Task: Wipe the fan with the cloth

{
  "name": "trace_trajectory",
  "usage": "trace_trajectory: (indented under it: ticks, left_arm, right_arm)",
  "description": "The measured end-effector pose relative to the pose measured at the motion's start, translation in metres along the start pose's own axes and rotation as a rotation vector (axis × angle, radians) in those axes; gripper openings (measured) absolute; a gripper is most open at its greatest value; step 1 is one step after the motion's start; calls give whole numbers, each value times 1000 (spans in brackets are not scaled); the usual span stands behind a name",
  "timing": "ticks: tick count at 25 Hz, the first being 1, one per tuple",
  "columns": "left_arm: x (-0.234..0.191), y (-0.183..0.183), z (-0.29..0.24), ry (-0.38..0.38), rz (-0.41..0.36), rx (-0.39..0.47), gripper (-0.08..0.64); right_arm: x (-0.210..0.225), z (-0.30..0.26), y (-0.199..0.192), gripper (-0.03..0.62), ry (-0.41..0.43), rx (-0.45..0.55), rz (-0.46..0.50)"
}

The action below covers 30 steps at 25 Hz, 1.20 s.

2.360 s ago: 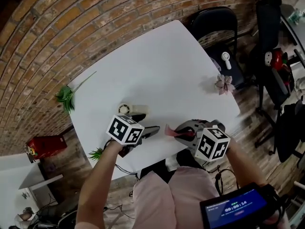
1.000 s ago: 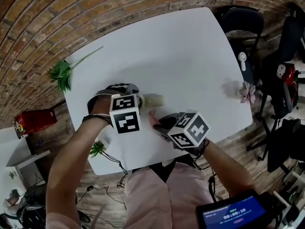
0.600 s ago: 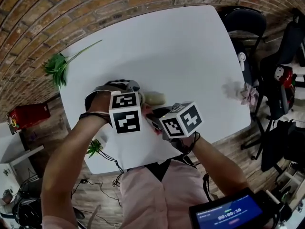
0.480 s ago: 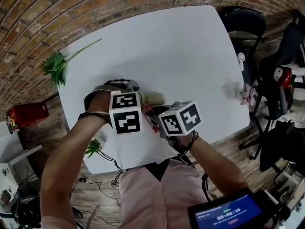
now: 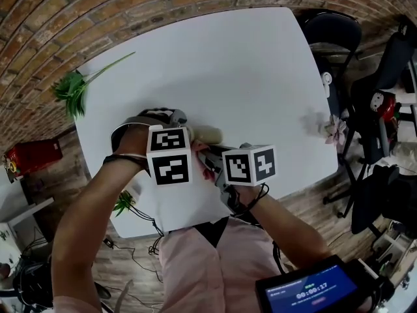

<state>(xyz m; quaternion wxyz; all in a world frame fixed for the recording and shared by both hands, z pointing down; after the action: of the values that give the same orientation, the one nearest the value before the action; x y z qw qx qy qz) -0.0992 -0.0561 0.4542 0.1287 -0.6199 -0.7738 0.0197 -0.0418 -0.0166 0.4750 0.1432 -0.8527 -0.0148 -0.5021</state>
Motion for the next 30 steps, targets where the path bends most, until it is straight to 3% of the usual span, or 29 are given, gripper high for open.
trace_trajectory:
  ticks: [21,30]
  left_arm:
    - [0,1,-2,-13,-31,-28,352]
    - [2,4,-4,-19,-114,-61,353]
  right_arm:
    - [23,43,-1,29,-40,80,-56]
    - [35,61,5,29,-64,115,-61]
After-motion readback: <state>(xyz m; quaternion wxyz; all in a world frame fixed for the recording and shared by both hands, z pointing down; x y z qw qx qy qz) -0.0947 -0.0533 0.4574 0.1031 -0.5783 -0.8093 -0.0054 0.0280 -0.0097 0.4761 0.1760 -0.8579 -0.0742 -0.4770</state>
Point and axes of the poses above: the fingertips, and each gripper's own axes: z backward along the fingers, x to its right, y out of its top, the point moved 4 cm from there along z, backward along the fingers, and after that the axes turned 13 degrees about y, right-handed, at the moved point
